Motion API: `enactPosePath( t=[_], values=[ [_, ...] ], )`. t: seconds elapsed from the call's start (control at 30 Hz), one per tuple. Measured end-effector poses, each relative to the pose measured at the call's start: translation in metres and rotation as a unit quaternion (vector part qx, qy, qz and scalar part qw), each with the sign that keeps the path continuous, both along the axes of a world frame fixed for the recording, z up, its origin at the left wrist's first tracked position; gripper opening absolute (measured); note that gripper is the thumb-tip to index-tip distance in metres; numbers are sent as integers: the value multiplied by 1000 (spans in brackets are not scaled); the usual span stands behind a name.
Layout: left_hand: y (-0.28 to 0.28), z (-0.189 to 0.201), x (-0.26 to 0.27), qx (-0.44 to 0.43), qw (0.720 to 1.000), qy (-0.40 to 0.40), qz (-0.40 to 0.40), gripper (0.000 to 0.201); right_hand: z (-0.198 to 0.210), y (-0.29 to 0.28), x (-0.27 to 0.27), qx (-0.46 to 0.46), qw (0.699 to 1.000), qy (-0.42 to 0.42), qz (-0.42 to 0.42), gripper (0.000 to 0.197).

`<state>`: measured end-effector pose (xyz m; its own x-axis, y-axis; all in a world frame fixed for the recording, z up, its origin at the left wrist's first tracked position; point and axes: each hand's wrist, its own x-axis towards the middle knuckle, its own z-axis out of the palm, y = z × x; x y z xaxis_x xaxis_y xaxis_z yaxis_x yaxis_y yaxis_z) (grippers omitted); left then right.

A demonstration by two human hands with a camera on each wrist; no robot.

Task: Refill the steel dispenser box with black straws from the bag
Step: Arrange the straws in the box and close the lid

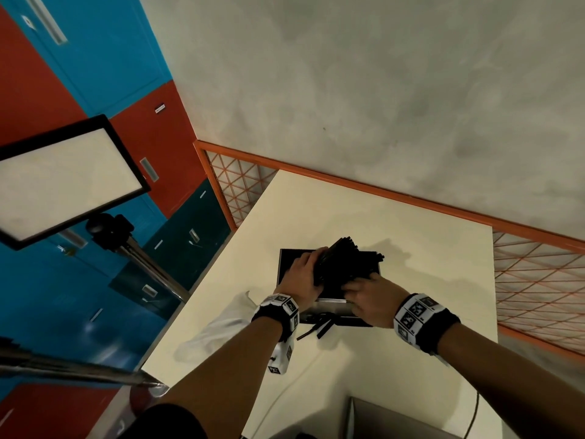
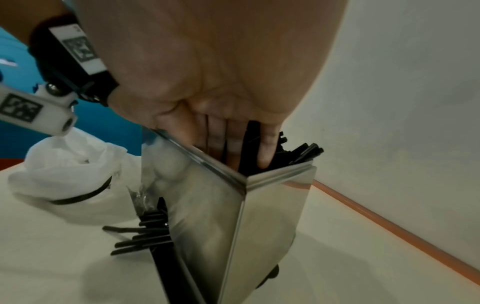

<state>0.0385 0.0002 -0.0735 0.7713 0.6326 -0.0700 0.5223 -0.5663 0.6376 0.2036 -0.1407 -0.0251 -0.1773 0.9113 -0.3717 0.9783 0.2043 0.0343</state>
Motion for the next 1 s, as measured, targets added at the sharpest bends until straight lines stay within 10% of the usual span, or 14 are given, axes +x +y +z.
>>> enactPosePath(
  t=[1.0],
  values=[
    [0, 1, 0, -2, 1000, 4, -5, 87, -20, 33, -29, -3, 991, -126, -53, 55]
  ],
)
